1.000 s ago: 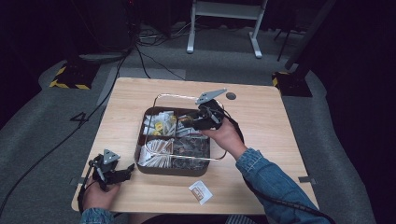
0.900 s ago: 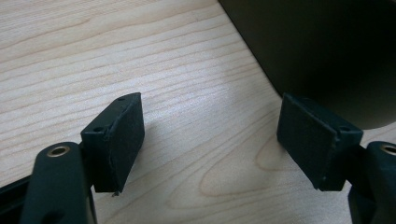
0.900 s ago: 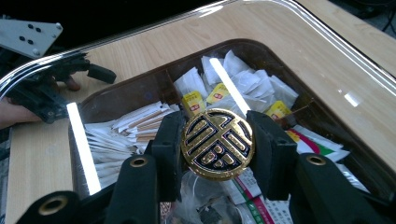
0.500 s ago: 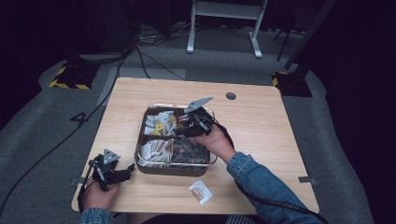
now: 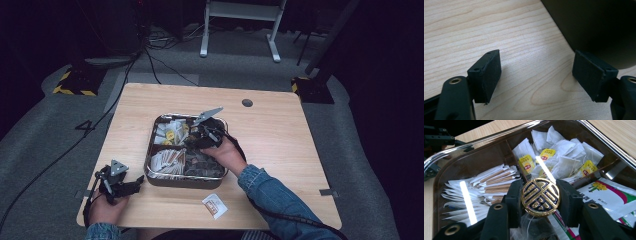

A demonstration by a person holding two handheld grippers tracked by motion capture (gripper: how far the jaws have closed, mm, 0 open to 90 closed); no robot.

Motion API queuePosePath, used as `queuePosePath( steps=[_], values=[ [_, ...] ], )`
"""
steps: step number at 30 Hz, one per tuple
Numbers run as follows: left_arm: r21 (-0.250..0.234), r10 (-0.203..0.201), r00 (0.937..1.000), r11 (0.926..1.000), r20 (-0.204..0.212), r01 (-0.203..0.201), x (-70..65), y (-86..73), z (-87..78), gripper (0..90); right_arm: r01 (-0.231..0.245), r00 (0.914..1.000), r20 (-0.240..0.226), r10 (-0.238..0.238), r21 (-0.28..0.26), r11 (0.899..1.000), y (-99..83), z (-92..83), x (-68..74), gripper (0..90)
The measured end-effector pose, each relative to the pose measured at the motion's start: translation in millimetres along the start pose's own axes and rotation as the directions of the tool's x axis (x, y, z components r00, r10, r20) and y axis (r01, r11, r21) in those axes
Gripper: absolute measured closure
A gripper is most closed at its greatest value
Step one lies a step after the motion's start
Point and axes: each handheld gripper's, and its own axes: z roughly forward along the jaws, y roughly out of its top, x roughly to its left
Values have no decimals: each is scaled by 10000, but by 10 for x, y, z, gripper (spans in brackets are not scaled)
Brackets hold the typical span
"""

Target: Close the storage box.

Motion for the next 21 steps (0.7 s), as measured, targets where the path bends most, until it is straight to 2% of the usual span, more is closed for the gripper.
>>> queuePosePath(
  steps=[4, 21],
  values=[
    [1, 7, 10000, 10000, -6, -7, 1, 0, 0, 238, -73, 10000, 20, 73, 19, 10000, -5, 23, -5, 587],
    [0, -4, 10000, 10000, 3, 4, 0, 0, 0, 238, 251, 9994, 239, -257, 273, 9993, -9, 136, 48, 587]
  ],
)
